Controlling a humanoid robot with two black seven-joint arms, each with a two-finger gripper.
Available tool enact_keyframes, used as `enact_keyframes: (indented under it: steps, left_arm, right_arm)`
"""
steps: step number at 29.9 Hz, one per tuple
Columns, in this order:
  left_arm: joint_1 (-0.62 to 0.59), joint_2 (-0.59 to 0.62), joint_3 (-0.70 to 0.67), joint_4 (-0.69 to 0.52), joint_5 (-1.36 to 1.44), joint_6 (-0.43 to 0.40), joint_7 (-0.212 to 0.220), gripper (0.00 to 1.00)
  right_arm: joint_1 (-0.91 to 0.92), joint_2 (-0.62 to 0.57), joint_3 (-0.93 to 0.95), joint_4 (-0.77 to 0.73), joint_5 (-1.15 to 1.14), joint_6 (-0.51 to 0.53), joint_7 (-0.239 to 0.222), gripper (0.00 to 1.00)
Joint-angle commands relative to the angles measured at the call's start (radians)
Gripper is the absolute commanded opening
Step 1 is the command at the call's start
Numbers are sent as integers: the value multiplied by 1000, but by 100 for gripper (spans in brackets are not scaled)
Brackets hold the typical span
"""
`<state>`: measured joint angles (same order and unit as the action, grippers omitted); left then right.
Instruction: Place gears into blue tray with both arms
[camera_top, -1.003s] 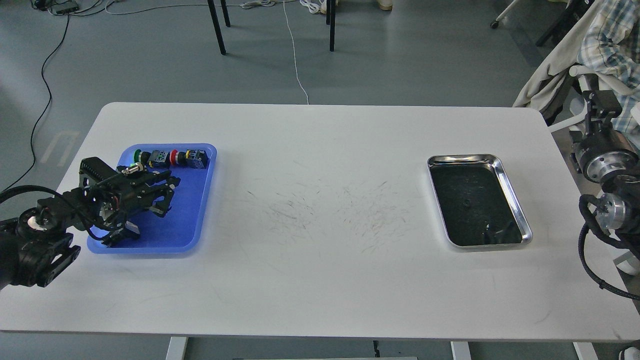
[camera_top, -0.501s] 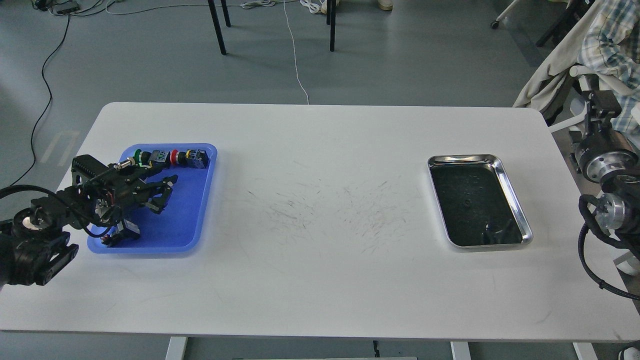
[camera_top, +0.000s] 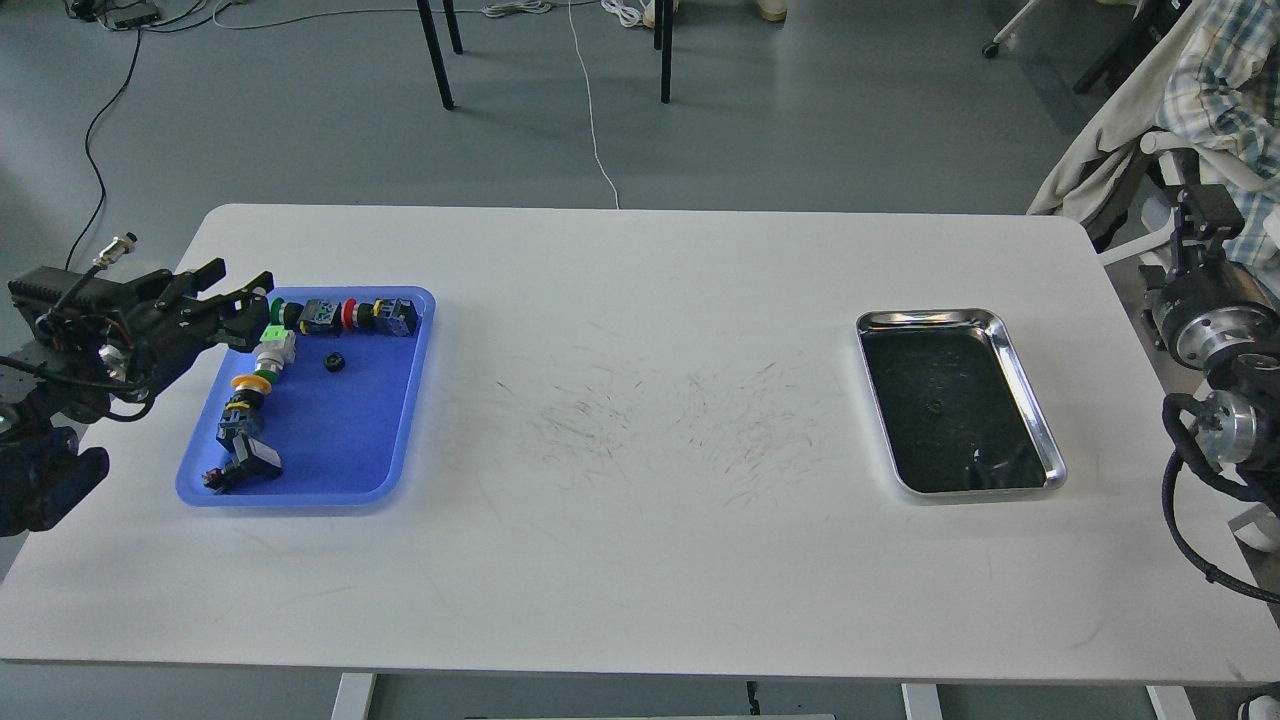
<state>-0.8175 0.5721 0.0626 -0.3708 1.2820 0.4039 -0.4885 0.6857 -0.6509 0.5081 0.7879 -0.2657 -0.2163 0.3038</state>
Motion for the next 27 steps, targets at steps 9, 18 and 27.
enact_keyframes:
  steps: [9, 18, 27]
  left_arm:
    - [-61, 3, -7, -2, -462, -134, 0, 78]
    - [-140, 51, -53, -2, -861, -496, 0, 80]
    - [-106, 72, -200, -28, -900, -704, 0, 86]
  right_arm:
    - [2, -79, -49, 86, -20, 3, 0, 96]
    - [0, -118, -52, 140, -70, 3, 0, 96]
    - [12, -162, -105, 234, -159, 3, 0, 96]
